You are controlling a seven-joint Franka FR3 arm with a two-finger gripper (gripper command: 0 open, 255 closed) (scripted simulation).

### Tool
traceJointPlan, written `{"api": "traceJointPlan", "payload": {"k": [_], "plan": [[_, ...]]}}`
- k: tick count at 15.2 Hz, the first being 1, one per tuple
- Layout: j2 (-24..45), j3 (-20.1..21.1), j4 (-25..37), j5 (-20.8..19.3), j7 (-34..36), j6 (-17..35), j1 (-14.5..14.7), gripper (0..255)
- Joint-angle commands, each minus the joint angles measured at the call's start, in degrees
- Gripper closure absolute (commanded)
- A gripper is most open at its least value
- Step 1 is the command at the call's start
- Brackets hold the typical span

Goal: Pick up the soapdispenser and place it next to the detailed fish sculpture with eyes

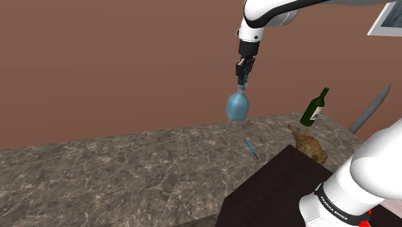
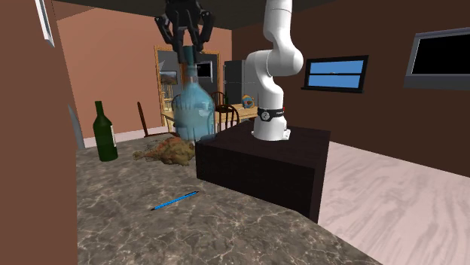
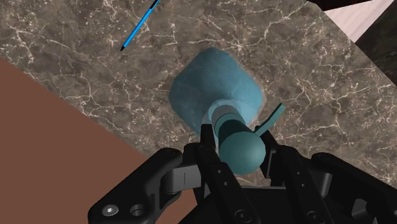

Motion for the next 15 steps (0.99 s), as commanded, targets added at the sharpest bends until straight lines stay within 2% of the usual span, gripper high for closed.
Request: {"api": "traceJointPlan", "payload": {"k": [1,8,15], "plan": [[-1.65,-1.55,-1.52,-0.39,-2.72,-0.1,-1.23,255],[-3.93,-7.34,-3.81,-2.32,-12.07,0.04,-5.58,255],[-3.34,-13.36,-2.97,-4.16,-21.67,0.13,-9.89,255]]}}
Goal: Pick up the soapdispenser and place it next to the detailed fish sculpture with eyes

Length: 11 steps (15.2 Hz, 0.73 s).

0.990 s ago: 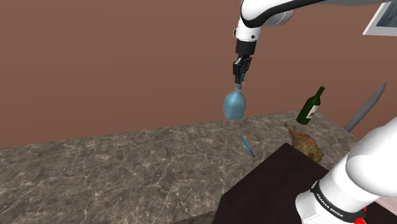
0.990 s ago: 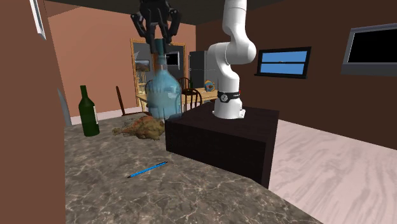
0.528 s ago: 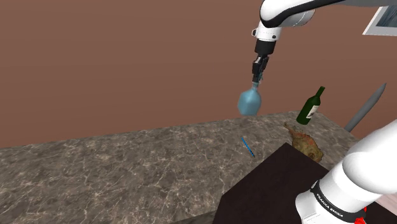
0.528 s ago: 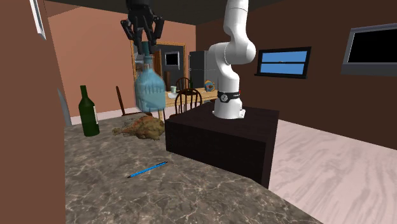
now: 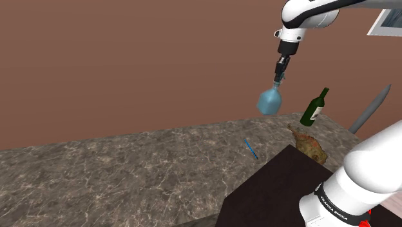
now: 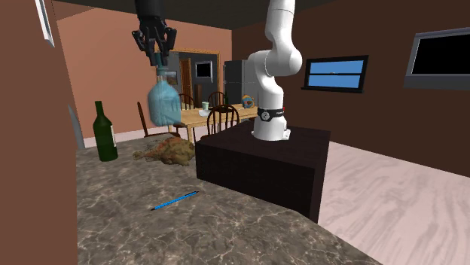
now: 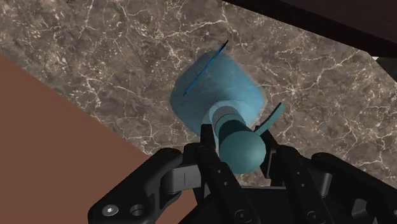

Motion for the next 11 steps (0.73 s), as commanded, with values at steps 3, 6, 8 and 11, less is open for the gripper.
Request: {"api": "traceJointPlan", "payload": {"k": [3,6,8,11], "plan": [[1.32,-3.45,1.87,-0.75,-5.76,-0.27,-2.44,255],[3.02,-6.02,3.76,-0.97,-10.07,-0.28,-4.2,255],[4.46,-7.69,5.34,-0.9,-13.0,-0.32,-5.39,255],[6.33,-9.37,6.6,-0.62,-16.04,0.36,-6.63,255]]}}
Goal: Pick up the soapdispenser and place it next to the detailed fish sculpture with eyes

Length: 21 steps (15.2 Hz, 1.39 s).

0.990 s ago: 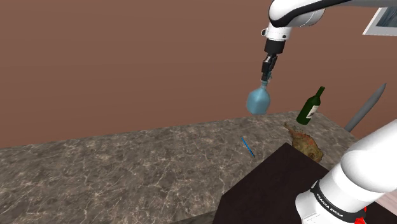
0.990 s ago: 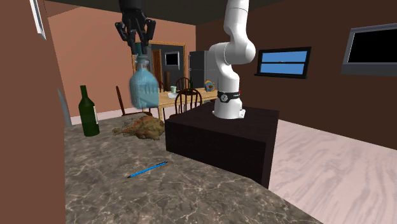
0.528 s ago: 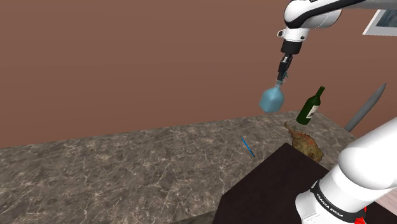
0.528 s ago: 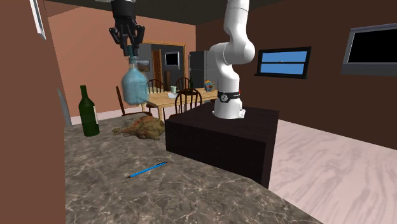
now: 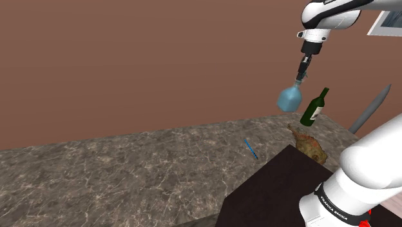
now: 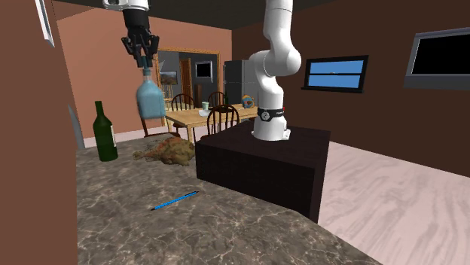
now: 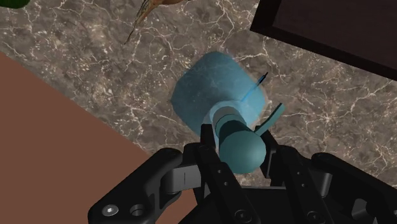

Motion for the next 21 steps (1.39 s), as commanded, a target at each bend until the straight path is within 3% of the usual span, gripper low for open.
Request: {"api": "traceJointPlan", "payload": {"k": [1,21], "plan": [[0.84,-0.57,-0.11,0.16,-1.07,0.99,-0.41,255],[6.73,-1.1,-9.71,1.98,-2.09,16.19,-0.7,255]]}}
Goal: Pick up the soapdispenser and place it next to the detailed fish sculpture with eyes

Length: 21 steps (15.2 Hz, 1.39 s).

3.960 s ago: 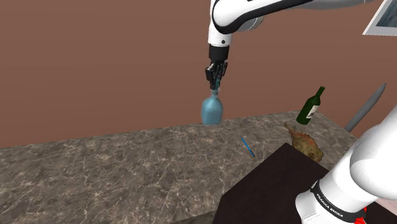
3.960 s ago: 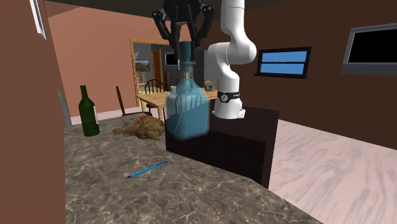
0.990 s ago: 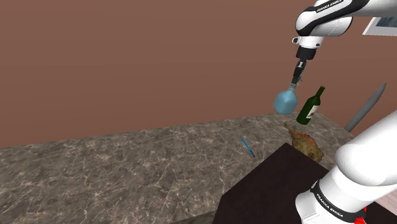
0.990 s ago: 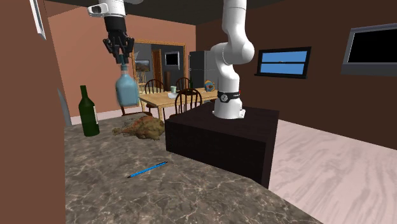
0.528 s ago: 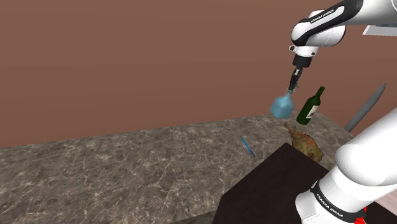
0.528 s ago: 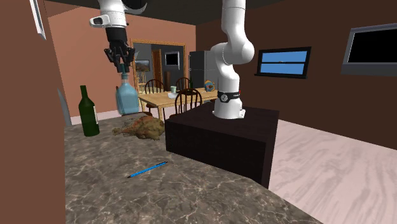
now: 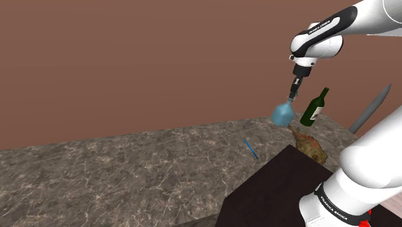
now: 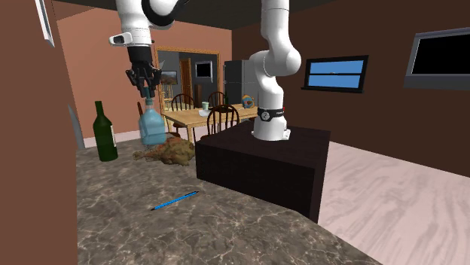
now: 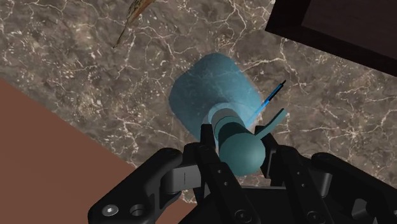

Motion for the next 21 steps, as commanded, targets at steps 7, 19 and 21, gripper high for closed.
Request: {"api": "traceJointPlan", "payload": {"k": [7,19,21], "plan": [[3.65,0.0,-2.44,1.46,-0.9,5.94,-0.17,255],[10.51,0.66,-4.78,4.75,-2.97,14.71,-0.75,255],[11.79,0.88,-4.99,5.41,-3.4,16.13,-0.91,255]]}}
